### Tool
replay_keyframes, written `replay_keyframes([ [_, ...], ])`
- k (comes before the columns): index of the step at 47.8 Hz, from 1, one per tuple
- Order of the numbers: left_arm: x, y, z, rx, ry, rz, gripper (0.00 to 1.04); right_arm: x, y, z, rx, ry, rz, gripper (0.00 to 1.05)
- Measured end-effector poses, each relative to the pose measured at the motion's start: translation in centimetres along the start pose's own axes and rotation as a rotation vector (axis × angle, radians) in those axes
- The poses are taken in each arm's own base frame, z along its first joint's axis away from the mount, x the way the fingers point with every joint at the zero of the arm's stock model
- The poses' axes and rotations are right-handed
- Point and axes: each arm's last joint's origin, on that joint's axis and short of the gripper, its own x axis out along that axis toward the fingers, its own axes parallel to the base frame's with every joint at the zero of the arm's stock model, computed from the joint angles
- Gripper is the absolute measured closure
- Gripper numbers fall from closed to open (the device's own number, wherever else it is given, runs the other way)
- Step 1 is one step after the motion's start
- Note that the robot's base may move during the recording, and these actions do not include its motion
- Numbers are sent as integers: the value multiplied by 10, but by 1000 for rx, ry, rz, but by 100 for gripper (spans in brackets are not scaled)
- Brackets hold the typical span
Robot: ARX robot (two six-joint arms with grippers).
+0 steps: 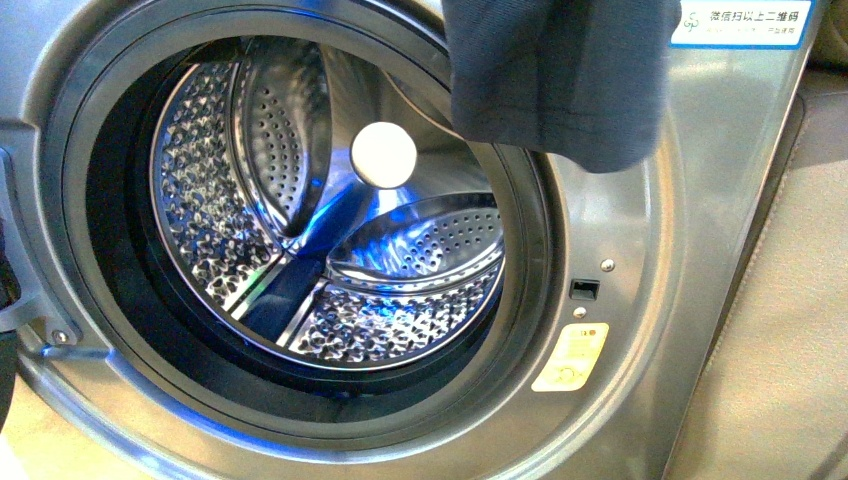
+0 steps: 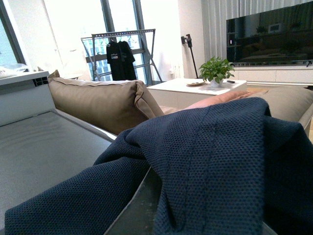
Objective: Collect clothes from washing machine
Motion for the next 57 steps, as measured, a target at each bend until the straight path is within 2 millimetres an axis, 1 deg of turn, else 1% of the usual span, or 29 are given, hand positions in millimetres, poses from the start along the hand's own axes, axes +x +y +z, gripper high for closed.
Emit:
replay_keyframes([
  [5, 0, 0, 0, 1, 1, 4, 91, 10, 2, -1, 28, 32, -42, 7],
  [10, 0, 1, 0, 1, 1, 6, 91, 14, 7, -1, 25, 54, -64, 7],
  [12, 0, 1, 0, 1, 1, 6, 91, 16, 8, -1, 21, 64, -81, 10],
  [14, 0, 1, 0, 1, 1, 6, 91, 17, 10, 0, 1, 77, -106, 17],
  [19, 0, 1, 0, 1, 2, 7, 91, 18, 13, -1, -35, 96, -146, 29],
  [21, 0, 1, 0, 1, 2, 7, 91, 18, 13, 0, -54, 101, -163, 36],
  [27, 0, 1, 0, 1, 2, 7, 91, 17, 13, 1, -101, 99, -176, 51],
  [30, 0, 1, 0, 1, 1, 7, 91, 14, 12, 4, -131, 85, -179, 62],
  [33, 0, 1, 0, 1, 1, 6, 91, 11, 11, 6, -139, 76, -180, 69],
  [35, 0, 1, 0, 1, 1, 5, 91, 8, 10, 8, -149, 66, -178, 75],
  [39, 0, 1, 0, 1, 0, 1, 91, 3, 8, 11, -164, 43, -179, 83],
  [40, 0, 1, 0, 0, 0, -1, 90, 1, 7, 12, -170, 35, -180, 85],
  [42, 0, 0, 0, 0, -2, -5, 82, -3, 6, 14, -178, 21, -183, 86],
  [46, 0, 0, 1, 0, -4, -6, 71, -9, 3, 18, -196, -10, -193, 88],
  [50, 0, 0, 1, 0, -6, -6, 60, -16, 0, 27, -217, -53, -207, 88],
  [51, -1, 0, 2, 0, -6, -6, 55, -18, -1, 30, -224, -66, -211, 88],
  [54, -1, 0, 2, 0, -7, -6, 44, -24, -3, 39, -241, -100, -220, 88],
  [55, -1, 1, 2, 0, -8, -5, 43, -27, -4, 43, -247, -110, -223, 88],
  [57, -1, 1, 2, 0, -8, -5, 35, -30, -6, 47, -252, -124, -227, 88],
])
